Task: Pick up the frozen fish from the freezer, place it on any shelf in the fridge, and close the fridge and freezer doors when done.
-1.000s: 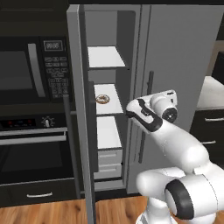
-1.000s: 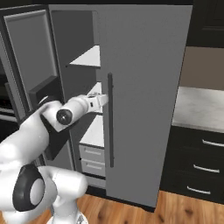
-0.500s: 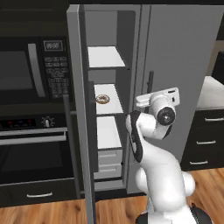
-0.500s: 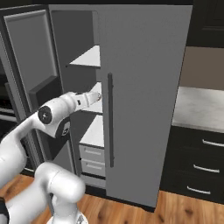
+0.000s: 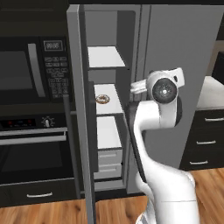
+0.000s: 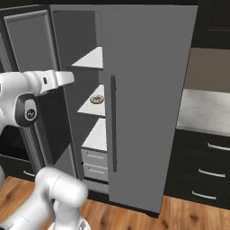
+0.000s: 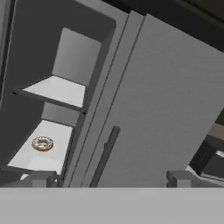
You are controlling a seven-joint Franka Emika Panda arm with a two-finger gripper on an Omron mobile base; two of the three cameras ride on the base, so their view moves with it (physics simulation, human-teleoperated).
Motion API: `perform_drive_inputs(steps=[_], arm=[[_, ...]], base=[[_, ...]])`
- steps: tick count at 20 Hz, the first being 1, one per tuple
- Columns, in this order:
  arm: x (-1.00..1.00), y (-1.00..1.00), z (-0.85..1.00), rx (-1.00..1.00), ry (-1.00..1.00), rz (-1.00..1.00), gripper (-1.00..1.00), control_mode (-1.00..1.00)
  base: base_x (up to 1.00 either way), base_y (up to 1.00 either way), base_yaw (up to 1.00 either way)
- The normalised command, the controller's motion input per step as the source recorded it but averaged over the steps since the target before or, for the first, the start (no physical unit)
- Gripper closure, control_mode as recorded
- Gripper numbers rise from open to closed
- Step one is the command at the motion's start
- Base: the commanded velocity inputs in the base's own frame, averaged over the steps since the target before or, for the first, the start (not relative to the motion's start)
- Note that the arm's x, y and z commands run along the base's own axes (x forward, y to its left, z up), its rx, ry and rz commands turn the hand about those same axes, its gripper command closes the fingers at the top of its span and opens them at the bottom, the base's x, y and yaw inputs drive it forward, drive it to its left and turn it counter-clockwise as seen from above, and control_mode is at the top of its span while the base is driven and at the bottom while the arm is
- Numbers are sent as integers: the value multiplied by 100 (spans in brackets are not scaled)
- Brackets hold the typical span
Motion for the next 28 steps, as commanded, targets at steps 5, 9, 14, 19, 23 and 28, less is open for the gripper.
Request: perform_drive_inputs(steps=[5, 9, 14, 19, 23, 28], arm=[[-100, 84, 22, -24, 4, 1, -100, -100], [-100, 91, 0, -38, 0, 2, -100, -100], [-46, 98, -7, -47, 0, 1, -100, -100], [35, 100, -3, -46, 3, -4, -100, -100], [69, 100, -10, -39, 16, -12, -100, -100], [38, 100, -23, -35, 10, -19, -100, -100]], base=[[0, 0, 0], [0, 0, 0], [0, 0, 0], [0, 0, 0], [0, 0, 0], [0, 0, 0]])
